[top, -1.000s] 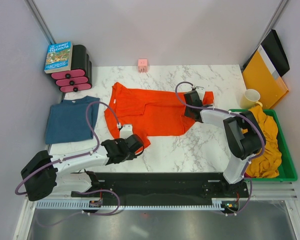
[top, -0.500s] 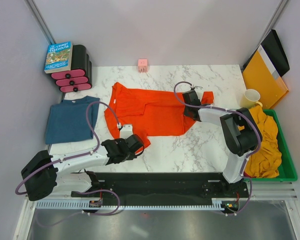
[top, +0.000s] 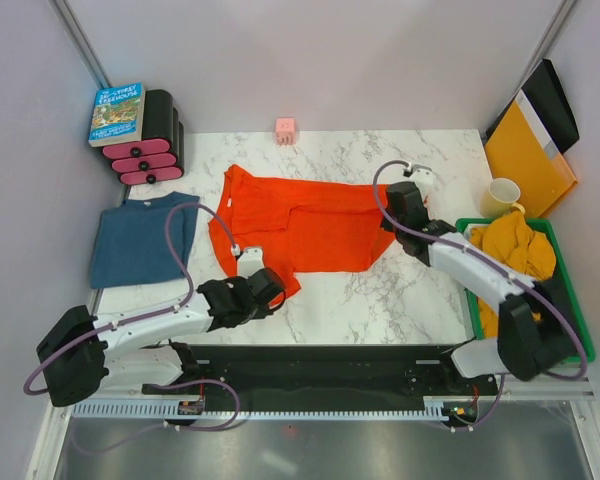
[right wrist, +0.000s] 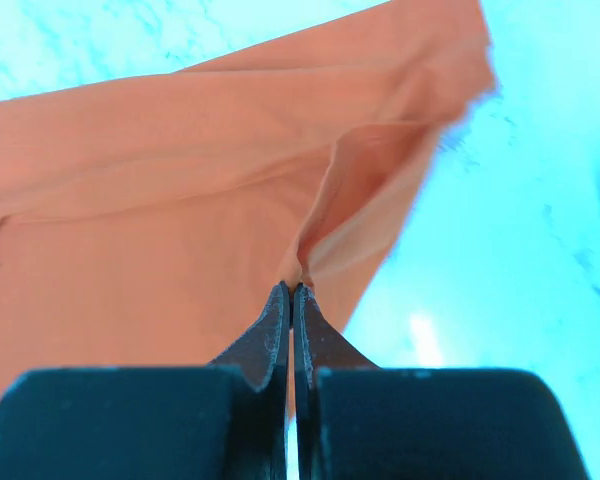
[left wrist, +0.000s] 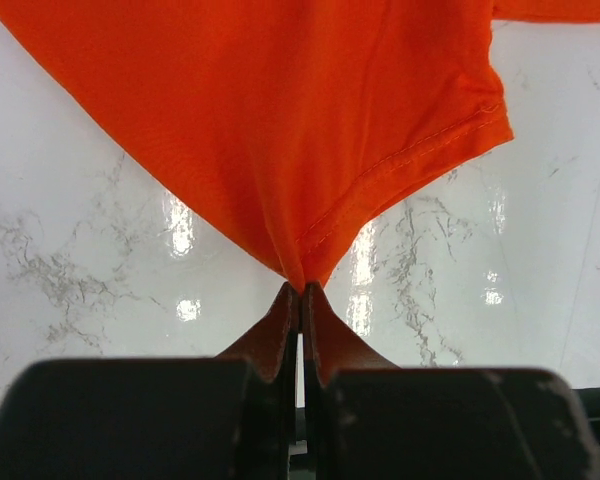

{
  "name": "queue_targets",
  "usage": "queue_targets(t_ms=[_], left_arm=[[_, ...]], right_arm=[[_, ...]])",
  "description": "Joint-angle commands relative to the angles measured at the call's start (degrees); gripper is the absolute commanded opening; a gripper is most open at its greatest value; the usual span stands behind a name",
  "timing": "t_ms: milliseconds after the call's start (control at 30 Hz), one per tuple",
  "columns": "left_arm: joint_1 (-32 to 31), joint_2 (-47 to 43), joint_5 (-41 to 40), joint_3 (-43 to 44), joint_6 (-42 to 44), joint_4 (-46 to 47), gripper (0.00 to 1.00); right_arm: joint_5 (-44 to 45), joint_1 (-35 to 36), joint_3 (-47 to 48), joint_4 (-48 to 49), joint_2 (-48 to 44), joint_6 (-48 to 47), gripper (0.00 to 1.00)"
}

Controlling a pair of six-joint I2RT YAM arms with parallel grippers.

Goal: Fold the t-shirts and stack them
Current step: Grap the side of the flattened tshirt closest away from the robot with both arms, then fold the other side of the tshirt into a rectangle

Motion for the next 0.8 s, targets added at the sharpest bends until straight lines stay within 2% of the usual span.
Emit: queue_targets(t_ms=[0, 233, 400, 500, 767], left_arm=[[0.1, -2.45, -1.86, 1.03, 0.47, 0.17, 0.02], [0.1, -6.31, -2.3, -1.25, -2.34, -1.32, 0.02], [0.19, -11.06, -3.09, -2.31, -4.97, -4.57, 0.02], [0.1, -14.66, -3.88, -2.83, -7.34, -7.91, 0.02], [0.1, -20.64, -6.61, -1.87, -10.69, -15.03, 0.02]], right_arm=[[2.32, 0.69, -5.87, -7.92, -11.22, 2.45, 0.0], [2.93, 1.04, -13.78, -19.44, -26.35, 8.25, 0.0], [6.27, 1.13, -14.23, -30.41, -37.07, 11.32, 0.0], [6.71, 1.92, -13.27, -33.06, -40.25, 13.17, 0.0], [11.54, 1.83, -11.94, -37.91, -40.17, 19.23, 0.0]])
